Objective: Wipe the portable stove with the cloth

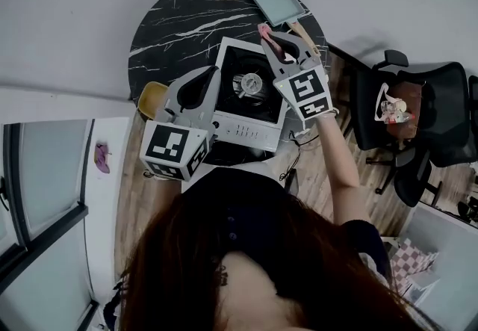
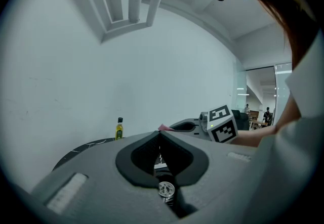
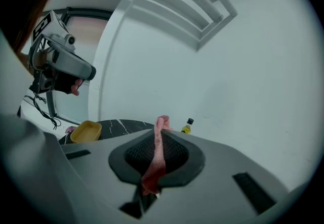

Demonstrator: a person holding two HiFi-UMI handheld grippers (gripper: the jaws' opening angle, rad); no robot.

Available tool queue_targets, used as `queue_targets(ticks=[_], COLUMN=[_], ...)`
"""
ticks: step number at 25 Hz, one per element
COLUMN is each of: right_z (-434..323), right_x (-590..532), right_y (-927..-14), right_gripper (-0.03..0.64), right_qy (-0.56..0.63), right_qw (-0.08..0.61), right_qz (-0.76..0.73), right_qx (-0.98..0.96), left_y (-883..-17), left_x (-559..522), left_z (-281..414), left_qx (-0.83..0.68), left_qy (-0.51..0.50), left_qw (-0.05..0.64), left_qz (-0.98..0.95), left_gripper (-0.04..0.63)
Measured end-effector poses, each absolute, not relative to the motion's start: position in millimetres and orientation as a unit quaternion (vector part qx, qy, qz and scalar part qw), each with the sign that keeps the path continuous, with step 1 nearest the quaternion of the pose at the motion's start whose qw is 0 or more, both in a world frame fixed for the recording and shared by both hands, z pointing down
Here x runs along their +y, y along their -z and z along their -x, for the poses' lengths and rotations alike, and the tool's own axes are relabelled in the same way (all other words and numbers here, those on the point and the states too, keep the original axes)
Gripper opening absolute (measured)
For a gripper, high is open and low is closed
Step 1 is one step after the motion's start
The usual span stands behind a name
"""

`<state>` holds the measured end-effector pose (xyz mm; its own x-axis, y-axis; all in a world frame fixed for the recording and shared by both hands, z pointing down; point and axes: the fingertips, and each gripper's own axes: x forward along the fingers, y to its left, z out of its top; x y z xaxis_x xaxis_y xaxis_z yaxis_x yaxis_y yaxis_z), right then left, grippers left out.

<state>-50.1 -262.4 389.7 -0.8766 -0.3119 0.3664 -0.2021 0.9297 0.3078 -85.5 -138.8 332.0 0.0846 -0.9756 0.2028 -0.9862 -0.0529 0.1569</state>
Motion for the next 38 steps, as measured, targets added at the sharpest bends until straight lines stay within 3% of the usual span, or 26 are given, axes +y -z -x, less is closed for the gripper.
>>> queue_targets(ticks=[38], right_z=[141.3], right_x=[-288.6], right_y=[-553.7], right_gripper=[0.028], right_qy=[0.155], right_qw=[0.307], right_qz=[0.124], right_qx=[-0.931], left_y=[-373.9], left_x=[-136.0], left_z=[92.6], left_qx=[-0.713], left_qy=[-0.026], left_qw=[0.184], left_qz=[-0.676], left_gripper=[0.012])
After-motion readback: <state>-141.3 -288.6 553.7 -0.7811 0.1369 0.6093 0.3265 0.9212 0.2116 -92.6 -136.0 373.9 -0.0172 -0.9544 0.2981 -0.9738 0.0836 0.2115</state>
